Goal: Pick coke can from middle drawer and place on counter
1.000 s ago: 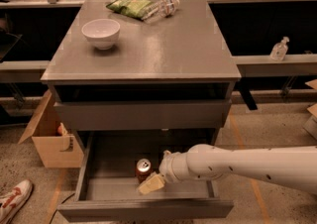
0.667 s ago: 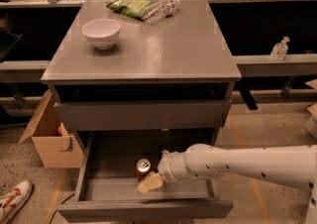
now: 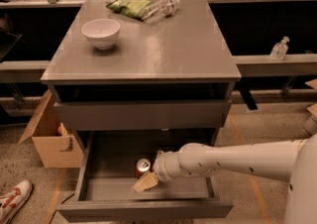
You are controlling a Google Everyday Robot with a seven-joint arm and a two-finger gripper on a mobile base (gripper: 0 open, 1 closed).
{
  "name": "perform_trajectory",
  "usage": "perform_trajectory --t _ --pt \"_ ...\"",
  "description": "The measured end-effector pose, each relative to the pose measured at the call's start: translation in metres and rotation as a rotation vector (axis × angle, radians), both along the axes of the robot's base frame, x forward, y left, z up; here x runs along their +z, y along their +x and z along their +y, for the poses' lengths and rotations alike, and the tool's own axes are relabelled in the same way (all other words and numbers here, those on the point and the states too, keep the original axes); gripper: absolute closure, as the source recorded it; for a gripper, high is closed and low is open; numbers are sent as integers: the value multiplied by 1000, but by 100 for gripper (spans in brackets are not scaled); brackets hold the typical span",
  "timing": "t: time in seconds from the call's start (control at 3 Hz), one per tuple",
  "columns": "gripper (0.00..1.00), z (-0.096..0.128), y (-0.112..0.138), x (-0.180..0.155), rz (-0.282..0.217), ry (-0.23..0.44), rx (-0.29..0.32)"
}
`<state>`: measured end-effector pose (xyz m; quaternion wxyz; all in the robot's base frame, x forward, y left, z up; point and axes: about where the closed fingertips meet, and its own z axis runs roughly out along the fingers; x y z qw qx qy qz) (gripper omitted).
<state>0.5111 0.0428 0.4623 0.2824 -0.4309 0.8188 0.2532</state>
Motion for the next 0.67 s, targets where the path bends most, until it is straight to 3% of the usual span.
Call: perform_trajectory --t 0.33,0.67 --pt "0 9 3 -10 11 -2 11" --pt "26 18 6 -21 25 8 20"
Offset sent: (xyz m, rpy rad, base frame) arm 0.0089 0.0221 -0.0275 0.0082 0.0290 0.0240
